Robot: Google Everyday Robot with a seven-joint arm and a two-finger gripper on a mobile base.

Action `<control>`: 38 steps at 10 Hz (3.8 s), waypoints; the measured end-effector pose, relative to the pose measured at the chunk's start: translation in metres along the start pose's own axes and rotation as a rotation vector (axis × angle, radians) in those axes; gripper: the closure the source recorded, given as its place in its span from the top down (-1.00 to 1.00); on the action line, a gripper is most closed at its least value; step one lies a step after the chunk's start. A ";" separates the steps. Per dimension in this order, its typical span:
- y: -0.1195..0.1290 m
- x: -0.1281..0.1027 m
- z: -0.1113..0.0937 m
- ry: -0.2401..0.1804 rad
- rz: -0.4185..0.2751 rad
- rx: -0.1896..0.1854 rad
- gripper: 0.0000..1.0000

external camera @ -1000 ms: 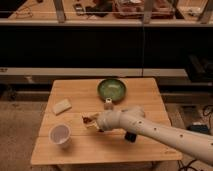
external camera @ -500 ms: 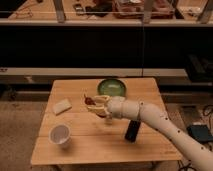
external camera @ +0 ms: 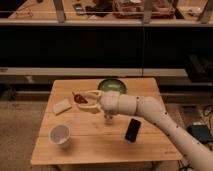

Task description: Place the pepper in the ceramic cup

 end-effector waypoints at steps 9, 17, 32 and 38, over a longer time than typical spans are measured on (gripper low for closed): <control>0.018 0.012 0.074 0.099 -0.049 -0.166 -1.00; 0.047 0.006 0.105 0.055 -0.046 -0.258 -1.00; 0.102 0.104 0.171 0.070 0.108 -0.406 -1.00; 0.104 0.119 0.169 0.072 0.138 -0.426 -0.58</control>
